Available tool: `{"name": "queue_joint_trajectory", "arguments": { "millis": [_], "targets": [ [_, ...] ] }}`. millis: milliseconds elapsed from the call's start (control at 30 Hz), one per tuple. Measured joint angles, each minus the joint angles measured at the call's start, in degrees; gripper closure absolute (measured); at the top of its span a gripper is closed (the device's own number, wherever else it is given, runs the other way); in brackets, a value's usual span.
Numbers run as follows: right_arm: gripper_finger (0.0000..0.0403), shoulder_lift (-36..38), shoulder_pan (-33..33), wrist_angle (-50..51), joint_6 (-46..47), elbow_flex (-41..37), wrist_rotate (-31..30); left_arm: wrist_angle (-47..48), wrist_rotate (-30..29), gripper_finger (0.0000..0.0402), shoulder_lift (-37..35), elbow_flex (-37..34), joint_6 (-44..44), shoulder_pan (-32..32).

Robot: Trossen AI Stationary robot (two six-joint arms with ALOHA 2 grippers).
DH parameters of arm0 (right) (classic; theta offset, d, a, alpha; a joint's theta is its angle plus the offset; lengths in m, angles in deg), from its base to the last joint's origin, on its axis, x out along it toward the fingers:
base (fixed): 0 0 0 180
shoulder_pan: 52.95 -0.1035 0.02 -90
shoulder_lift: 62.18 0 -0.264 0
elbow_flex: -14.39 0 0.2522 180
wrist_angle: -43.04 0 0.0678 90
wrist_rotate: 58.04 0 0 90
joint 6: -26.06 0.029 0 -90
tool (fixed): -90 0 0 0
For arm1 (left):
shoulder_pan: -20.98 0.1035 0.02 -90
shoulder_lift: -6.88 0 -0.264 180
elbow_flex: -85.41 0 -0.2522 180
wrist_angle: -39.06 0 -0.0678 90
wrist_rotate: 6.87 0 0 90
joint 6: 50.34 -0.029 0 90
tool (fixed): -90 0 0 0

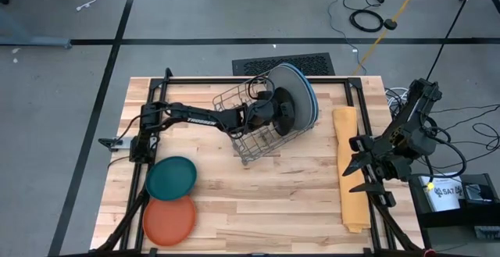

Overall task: Sort dishes
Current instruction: Put the black plate into the dish rack

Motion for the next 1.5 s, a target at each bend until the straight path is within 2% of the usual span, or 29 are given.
{"name": "queue_joint_trajectory", "arguments": {
  "millis": [133,700,1100,1500],
  "targets": [
    [0.0218,0.0,0.0,0.0,0.04,0.0,0.0,-0.64,0.41,0.0387,0.0,0.06,0.2,-0.04],
    [0.0218,-0.02,0.0,0.11,0.59,0.0,0.0,-7.55,0.36,0.04,-0.63,-0.26,-0.14,-3.81],
    [0.0218,0.0,0.0,0.48,1.2,0.0,0.0,-10.51,-12.83,0.0401,-0.68,-0.2,0.07,-8.71],
    [0.0218,0.0,0.0,0.48,1.44,0.0,0.0,-6.35,-27.63,0.0401,-0.79,-0.37,0.69,-11.8]
  ]
}}
